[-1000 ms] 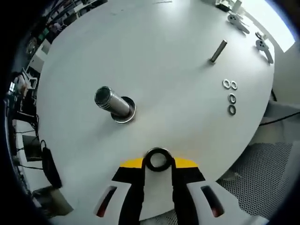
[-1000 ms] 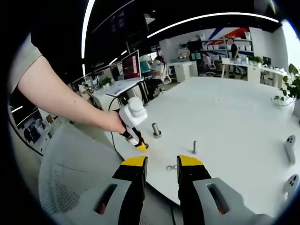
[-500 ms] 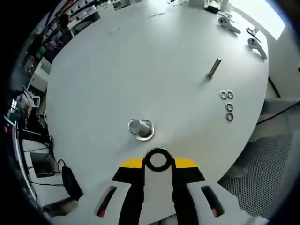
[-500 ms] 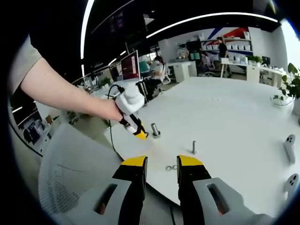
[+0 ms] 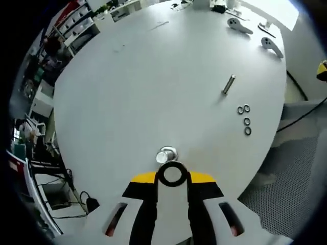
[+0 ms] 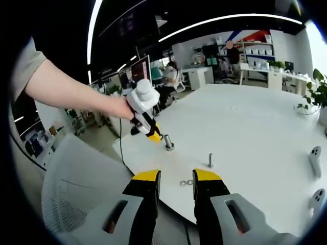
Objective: Place the washer onto the threaded stud by aligning its center hole with the stud, sliding it down to the base, and recovering from edge contact or off-axis alignment until the washer reaches the visible bottom stop.
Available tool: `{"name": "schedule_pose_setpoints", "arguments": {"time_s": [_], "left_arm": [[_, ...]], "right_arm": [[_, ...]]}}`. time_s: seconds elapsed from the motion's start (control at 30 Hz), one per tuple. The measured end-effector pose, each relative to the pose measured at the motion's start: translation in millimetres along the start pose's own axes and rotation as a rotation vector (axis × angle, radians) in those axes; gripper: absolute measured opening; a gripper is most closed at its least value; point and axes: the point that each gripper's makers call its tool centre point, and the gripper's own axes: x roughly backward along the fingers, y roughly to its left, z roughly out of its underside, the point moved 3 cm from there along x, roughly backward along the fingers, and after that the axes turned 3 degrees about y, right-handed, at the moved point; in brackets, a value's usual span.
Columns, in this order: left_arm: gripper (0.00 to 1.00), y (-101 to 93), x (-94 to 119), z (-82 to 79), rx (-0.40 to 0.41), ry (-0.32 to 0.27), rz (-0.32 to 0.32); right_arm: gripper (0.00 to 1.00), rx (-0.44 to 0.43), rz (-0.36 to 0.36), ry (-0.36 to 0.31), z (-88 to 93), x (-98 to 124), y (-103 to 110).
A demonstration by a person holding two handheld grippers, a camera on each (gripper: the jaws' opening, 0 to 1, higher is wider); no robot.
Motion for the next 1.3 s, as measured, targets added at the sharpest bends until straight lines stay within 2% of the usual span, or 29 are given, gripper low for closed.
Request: {"name": "schedule_pose_setpoints", "arguments": {"time_s": [0.1, 0.4, 0.47, 1.3], "left_arm": [[0.19, 3.5, 2, -6.5, 0.045, -0.021, 0.012], [0.19, 9.8, -4, -11.9, 0.049, 0.0, 0.019], [0.19, 11.2, -4, -12.8, 0.07, -0.004, 0.03], [0.19, 6.3, -20, -11.0, 0.027, 0.046, 0.055]], "right_arm": [[0.27, -0.002, 0.002, -0.001, -0.1, 0, 0], [0.27, -0.001, 0.006, -0.001, 0.1, 0, -1], [0.27, 0.001, 0.005, -0.001, 0.0, 0, -1], [0.27, -0.001, 0.011, 0.001, 0.9, 1, -2]]}}
